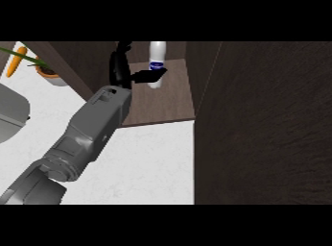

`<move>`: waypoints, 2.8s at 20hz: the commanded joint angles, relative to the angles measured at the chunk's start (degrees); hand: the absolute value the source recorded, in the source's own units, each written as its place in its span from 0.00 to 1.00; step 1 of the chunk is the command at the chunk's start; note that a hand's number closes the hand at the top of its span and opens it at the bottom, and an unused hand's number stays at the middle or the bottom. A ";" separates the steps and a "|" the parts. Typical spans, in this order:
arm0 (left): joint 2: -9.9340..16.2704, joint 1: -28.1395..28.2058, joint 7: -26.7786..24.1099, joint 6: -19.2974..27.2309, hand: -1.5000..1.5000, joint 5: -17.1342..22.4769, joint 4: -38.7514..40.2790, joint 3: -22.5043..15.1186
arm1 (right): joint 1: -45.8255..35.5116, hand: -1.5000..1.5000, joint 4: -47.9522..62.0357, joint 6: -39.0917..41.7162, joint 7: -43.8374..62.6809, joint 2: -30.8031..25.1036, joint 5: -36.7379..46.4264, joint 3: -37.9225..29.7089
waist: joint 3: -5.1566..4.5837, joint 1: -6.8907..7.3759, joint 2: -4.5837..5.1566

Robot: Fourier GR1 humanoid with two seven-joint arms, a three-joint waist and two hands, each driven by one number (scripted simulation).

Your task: Pick up the bottled water, place it into the cabinet and close the cabinet

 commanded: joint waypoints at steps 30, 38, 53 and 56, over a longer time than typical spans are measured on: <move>-3.46 13.62 -5.31 -18.53 0.00 8.05 -26.06 -3.02 | 6.95 0.00 -8.37 -1.22 4.90 2.28 0.91 6.84 | 0.04 5.04 -2.89; -3.47 27.52 -3.28 -23.36 0.00 10.77 -46.61 -12.80 | 3.16 0.00 -7.09 -2.66 7.26 0.56 -2.38 2.31 | 0.10 6.86 -2.97; 7.64 51.75 2.62 -25.18 1.00 7.89 -77.95 -19.34 | 2.59 1.00 -7.86 4.63 5.19 -7.71 7.49 6.10 | 0.06 6.75 -2.75; 10.50 57.49 4.25 -23.50 1.00 8.24 -84.81 -19.44 | 4.50 1.00 -8.82 5.63 5.10 -8.46 11.01 10.61 | 0.03 6.53 -2.79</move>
